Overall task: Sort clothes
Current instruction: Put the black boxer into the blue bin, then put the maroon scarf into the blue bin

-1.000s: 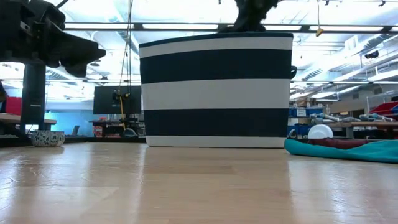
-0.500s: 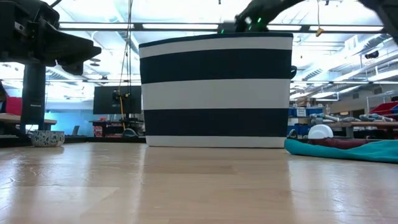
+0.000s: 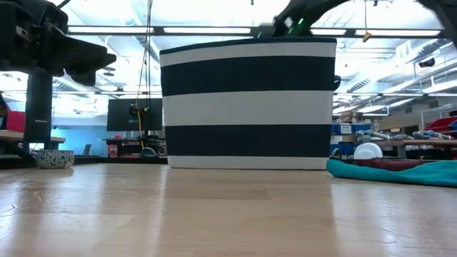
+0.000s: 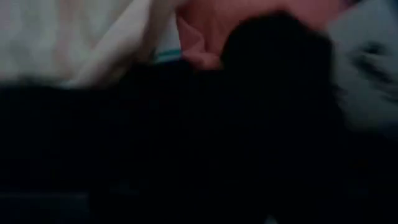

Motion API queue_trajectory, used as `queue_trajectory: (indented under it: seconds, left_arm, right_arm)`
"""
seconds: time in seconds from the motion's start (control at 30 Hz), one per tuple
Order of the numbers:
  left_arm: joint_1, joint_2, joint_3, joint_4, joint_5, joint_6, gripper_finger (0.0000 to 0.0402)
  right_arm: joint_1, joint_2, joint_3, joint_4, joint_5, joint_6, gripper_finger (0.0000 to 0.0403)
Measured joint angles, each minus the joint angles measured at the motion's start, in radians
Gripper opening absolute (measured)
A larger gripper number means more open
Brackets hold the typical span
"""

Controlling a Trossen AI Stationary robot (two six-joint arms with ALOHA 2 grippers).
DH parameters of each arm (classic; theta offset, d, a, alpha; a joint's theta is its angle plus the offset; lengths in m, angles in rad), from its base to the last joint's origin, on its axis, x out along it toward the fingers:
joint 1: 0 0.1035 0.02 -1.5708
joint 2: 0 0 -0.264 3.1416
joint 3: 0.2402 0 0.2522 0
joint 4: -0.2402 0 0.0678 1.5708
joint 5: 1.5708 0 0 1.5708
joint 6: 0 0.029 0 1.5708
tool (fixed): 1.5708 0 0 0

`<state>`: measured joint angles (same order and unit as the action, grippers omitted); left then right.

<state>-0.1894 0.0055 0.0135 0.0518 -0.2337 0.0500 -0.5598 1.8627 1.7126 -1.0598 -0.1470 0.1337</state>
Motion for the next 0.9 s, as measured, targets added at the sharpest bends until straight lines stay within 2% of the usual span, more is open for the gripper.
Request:
queue_trajectory:
  seconds: [0.33,0.57,0.73,0.9]
  left_arm:
    - [0.000,0.000,0.000,0.000,-0.001,-0.001,0.0150]
    - [0.000,0.000,0.000,0.001,-0.001,-0.001,0.0150]
    - [0.000,0.000,0.000,0.001,-0.001,-0.001,0.0150]
    - [0.000,0.000,0.000,0.002,-0.001,-0.001,0.0150]
  right_arm:
    - [-0.005,-0.341,0.000,-0.021,0.025,-0.001,0.0224]
    - [0.024,-0.539,0.001,-0.128,0.034,0.032,0.0221]
    - [0.094,-0.660,-0.009,-0.266,0.188,0.103,0.0221]
    - [0.215,-0.827,-0.173,-0.277,0.302,0.234,0.0221]
